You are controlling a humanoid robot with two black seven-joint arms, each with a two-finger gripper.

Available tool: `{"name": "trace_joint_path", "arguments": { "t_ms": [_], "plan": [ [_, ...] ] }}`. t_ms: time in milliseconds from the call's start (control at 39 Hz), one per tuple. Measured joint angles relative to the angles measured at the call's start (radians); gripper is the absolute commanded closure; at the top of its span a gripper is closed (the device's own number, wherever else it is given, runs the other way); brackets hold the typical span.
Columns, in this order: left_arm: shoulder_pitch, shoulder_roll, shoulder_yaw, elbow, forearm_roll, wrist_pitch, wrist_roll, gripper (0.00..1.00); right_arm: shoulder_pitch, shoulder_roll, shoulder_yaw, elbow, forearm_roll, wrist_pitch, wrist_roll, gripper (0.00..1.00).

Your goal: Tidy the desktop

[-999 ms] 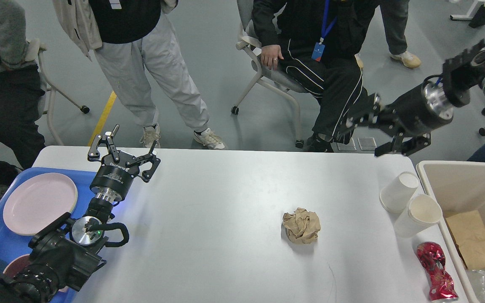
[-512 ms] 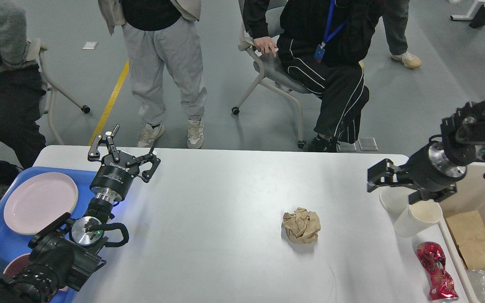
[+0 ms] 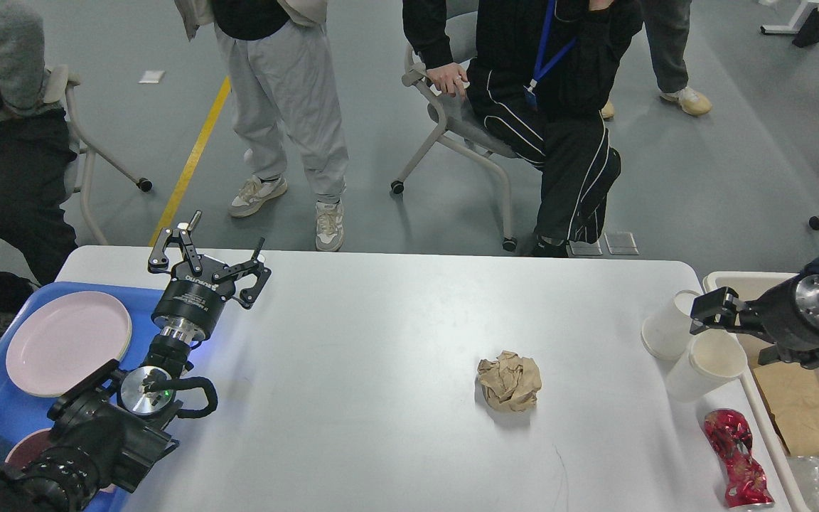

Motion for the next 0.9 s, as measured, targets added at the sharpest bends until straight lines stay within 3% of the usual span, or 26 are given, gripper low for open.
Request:
{"name": "trace_joint_path", "arguments": {
  "t_ms": [410, 897],
  "plan": [
    [0.0, 0.0, 0.0, 0.0, 0.0, 0.0, 0.0, 0.01, -0.176, 0.06, 0.064, -0.073, 0.01, -0.196, 0.005, 0.0],
    [-0.001, 0.0, 0.0, 0.0, 0.0, 0.0, 0.0, 0.01, -0.279, 0.141, 0.103, -0.142, 0.01, -0.282, 0.006, 0.02]
  ]
}}
